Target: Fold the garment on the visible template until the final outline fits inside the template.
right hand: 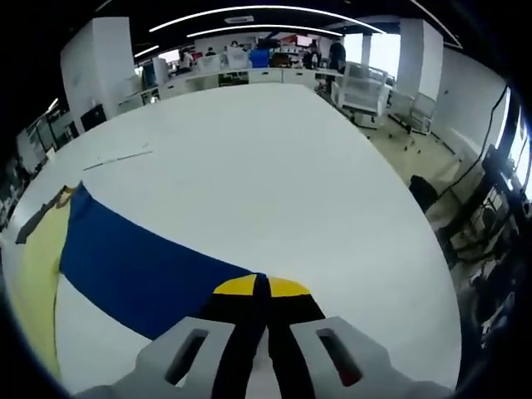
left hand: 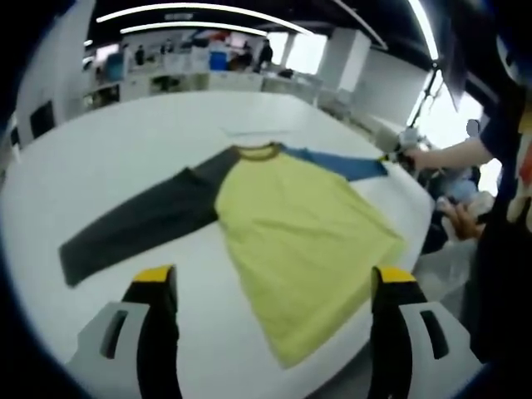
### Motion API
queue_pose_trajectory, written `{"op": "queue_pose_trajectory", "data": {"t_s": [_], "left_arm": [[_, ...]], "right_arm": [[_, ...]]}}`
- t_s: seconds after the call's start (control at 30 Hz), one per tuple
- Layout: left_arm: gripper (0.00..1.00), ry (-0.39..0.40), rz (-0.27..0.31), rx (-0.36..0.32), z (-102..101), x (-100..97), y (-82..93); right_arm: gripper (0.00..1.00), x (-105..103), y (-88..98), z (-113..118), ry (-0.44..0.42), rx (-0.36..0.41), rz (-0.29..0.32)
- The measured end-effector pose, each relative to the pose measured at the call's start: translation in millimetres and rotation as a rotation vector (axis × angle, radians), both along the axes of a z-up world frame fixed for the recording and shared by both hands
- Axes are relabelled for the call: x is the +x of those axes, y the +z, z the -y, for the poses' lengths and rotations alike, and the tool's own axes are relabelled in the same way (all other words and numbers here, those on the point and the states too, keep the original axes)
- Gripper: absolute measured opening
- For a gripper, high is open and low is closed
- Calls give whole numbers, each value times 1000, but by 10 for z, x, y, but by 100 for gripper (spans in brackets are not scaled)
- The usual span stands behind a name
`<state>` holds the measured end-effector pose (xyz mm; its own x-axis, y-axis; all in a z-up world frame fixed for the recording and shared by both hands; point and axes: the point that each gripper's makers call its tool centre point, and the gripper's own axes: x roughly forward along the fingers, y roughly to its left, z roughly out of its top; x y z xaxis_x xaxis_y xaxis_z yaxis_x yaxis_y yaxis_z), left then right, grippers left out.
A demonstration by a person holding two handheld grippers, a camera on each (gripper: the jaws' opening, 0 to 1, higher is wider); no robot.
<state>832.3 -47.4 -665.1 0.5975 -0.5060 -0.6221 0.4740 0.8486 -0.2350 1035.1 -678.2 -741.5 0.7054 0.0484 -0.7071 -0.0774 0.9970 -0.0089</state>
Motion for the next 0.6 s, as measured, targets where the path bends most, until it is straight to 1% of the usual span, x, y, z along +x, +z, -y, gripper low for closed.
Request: {"op": "queue_pose_trajectory", "data": {"t_s": [0.17,0.23,0.27,0.3,0.37,0.5,0.53,0.6], "left_arm": [[92,-2,16,-9,18,-16,45],[92,1,22,-10,10,-25,60],[92,5,26,-11,-3,-29,70],[92,6,28,-12,-10,-33,78],[92,9,37,-13,-23,-41,99],[92,20,55,-23,-42,-68,154],[92,21,57,-24,-39,-77,165],[92,22,64,-26,-31,-95,188]], "right_arm": [[3,30,193,-46,23,-15,14],[3,63,280,-19,4,10,29],[3,101,306,39,-5,26,36],[3,126,328,77,-12,31,43],[3,118,430,71,-18,34,46],[3,203,631,50,18,2,67],[3,212,652,46,22,-1,68],[3,261,739,34,59,-33,76]]}}
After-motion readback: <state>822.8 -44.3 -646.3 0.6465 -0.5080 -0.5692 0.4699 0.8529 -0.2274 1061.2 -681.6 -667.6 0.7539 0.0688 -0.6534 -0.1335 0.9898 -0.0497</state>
